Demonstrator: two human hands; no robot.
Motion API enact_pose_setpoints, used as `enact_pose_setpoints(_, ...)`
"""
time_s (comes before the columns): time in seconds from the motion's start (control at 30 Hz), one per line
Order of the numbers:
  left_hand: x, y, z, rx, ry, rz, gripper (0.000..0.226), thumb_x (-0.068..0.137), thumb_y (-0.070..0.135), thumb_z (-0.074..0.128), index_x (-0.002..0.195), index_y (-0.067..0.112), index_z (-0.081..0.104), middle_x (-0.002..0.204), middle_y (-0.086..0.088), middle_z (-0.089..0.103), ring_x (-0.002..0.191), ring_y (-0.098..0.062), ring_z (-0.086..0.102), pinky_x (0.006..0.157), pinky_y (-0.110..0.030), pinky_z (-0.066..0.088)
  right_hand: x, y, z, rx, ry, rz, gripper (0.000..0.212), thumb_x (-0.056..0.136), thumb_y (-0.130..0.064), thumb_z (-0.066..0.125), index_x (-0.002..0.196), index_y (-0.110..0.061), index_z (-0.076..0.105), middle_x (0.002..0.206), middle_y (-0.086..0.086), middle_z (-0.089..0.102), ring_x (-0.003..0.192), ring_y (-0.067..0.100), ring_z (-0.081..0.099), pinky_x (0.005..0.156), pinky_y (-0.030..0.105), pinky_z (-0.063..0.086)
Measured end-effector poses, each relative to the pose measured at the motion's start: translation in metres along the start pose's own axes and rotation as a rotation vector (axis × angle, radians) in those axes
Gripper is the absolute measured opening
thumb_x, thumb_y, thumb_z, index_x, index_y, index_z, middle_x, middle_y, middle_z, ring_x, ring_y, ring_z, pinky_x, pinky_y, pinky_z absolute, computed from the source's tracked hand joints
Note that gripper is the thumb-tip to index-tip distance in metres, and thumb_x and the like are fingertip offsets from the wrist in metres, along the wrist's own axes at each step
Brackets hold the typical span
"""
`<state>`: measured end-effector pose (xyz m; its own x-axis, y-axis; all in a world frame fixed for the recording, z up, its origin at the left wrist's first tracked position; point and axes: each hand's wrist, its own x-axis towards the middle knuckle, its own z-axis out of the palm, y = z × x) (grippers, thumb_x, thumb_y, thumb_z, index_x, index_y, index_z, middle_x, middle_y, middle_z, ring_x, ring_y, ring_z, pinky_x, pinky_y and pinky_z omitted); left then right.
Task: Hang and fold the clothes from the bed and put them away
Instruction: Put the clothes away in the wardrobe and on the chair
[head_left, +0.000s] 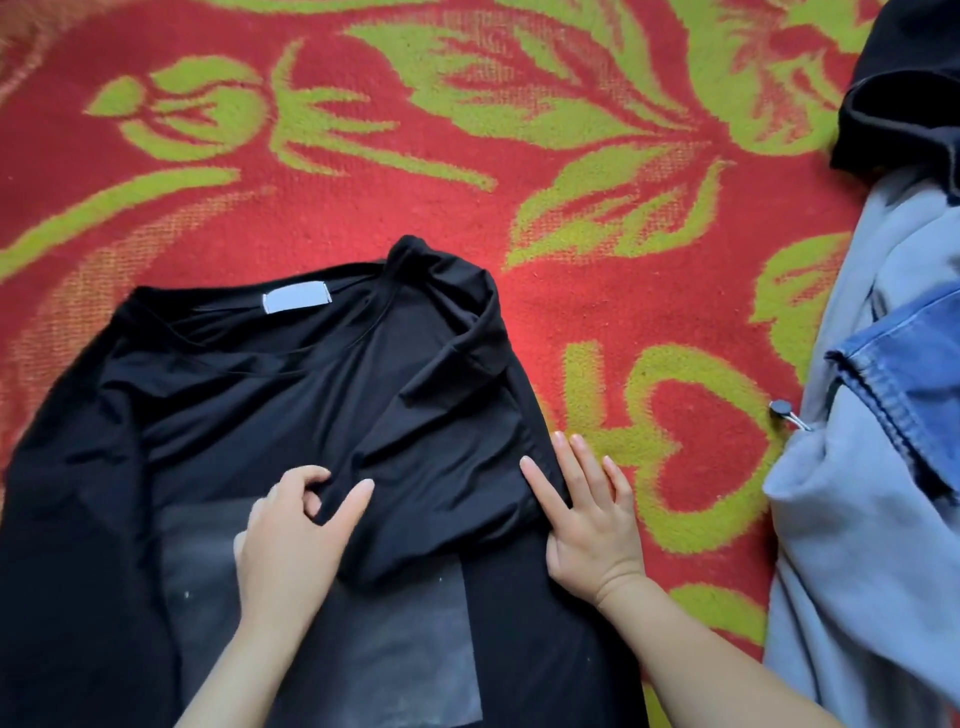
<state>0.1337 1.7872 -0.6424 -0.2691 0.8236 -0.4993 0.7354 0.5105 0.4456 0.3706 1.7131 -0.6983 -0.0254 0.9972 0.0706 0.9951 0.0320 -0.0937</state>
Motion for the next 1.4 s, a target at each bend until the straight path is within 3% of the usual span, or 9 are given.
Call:
enact_pose_setpoints(0.17,0.004,-0.005,-0.015,-0.263,-0.12,0.016,0.031,0.081,0.013,0.07,0.057,0.013,0.051,0.062,0.001,0.051,0.053,-0.003,0.043,0.055,-0.016,0.034,-0.001,-0.004,-0.004,-0.031,0.009,-0.003,0.067,0.06,-0.017,0.035,0.12,-0.019,0.065,0.128,0.019,0.058,0.122,0.032,0.05,0.096,0.044,0.031)
enact_pose_setpoints(0.37,-0.006,-0.01,-0.022,-1.042,-0.312,-0.397,0.026,0.098,0.026,0.048,0.074,0.018,0.053,0.078,-0.001,0.069,0.066,-0.013,0.068,0.054,-0.03,0.055,0.0,-0.006,-0.007,-0.046,-0.001,0.004,0.067,0.062,-0.017,0.033,0.122,-0.014,0.064,0.13,0.02,0.055,0.117,0.038,0.055,0.097,0.045,0.028)
enact_pose_setpoints(0.47,-0.022,-0.019,-0.013,-1.269,-0.388,-0.459,0.024,0.092,0.038,0.052,0.087,0.015,0.056,0.101,-0.006,0.07,0.084,-0.016,0.07,0.07,-0.032,0.054,-0.003,-0.007,-0.007,-0.039,0.017,0.003,0.067,0.064,-0.016,0.033,0.124,-0.014,0.062,0.132,0.02,0.054,0.12,0.038,0.054,0.099,0.045,0.03)
enact_pose_setpoints(0.53,-0.035,-0.026,-0.008,-1.359,-0.403,-0.311,0.044,0.084,0.032,0.057,0.122,0.011,0.055,0.123,-0.006,0.064,0.11,-0.018,0.063,0.091,-0.034,0.049,-0.005,-0.007,-0.008,-0.031,0.021,0.002,0.066,0.065,-0.015,0.033,0.124,-0.014,0.062,0.132,0.019,0.054,0.12,0.037,0.054,0.099,0.046,0.04)
enact_pose_setpoints(0.67,-0.056,-0.03,0.009,-1.262,-0.329,-0.18,0.039,0.082,-0.003,0.055,0.118,0.011,0.058,0.112,-0.003,0.069,0.109,-0.017,0.062,0.098,-0.03,0.044,-0.006,-0.009,-0.009,0.024,0.012,0.012,0.065,0.061,-0.006,0.049,0.125,-0.012,0.061,0.133,0.021,0.053,0.121,0.039,0.052,0.096,0.056,0.04)
enact_pose_setpoints(0.87,-0.047,-0.003,0.016,-1.417,-0.122,-0.423,0.026,0.098,0.005,0.042,0.09,0.022,0.061,0.089,0.001,0.069,0.076,-0.014,0.067,0.057,-0.025,0.053,-0.006,-0.009,-0.01,0.112,-0.115,0.071,0.069,0.07,-0.005,0.045,0.138,-0.018,0.047,0.147,0.017,0.036,0.137,0.035,0.034,0.11,0.051,0.024)
enact_pose_setpoints(1.07,-0.039,-0.008,0.016,-0.735,0.145,-0.198,0.023,0.096,0.014,0.024,0.079,0.021,0.038,0.076,-0.001,0.041,0.032,-0.009,0.049,0.03,-0.013,0.024,-0.007,-0.007,-0.007,0.103,-0.19,0.081,0.075,0.075,-0.002,0.052,0.144,-0.024,0.036,0.154,0.011,0.024,0.143,0.028,0.021,0.114,0.045,0.013)
enact_pose_setpoints(1.23,-0.041,-0.017,0.017,-1.124,-0.163,-0.376,0.018,0.098,0.03,0.046,0.108,0.019,0.055,0.1,0.004,0.062,0.095,-0.015,0.063,0.064,-0.028,0.041,-0.007,-0.007,-0.007,0.115,-0.208,0.09,0.076,0.076,-0.002,0.049,0.146,-0.026,0.032,0.155,0.009,0.021,0.144,0.026,0.017,0.114,0.043,0.01)
enact_pose_setpoints(1.4,-0.068,-0.021,0.035,-0.958,-0.282,0.019,0.017,0.084,0.005,0.064,0.089,0.02,0.064,0.089,0.014,0.073,0.088,0.0,0.066,0.074,-0.016,0.049,-0.007,-0.007,-0.008,0.127,-0.201,0.095,0.075,0.076,-0.002,0.049,0.145,-0.026,0.034,0.155,0.01,0.022,0.144,0.027,0.019,0.114,0.043,0.01)
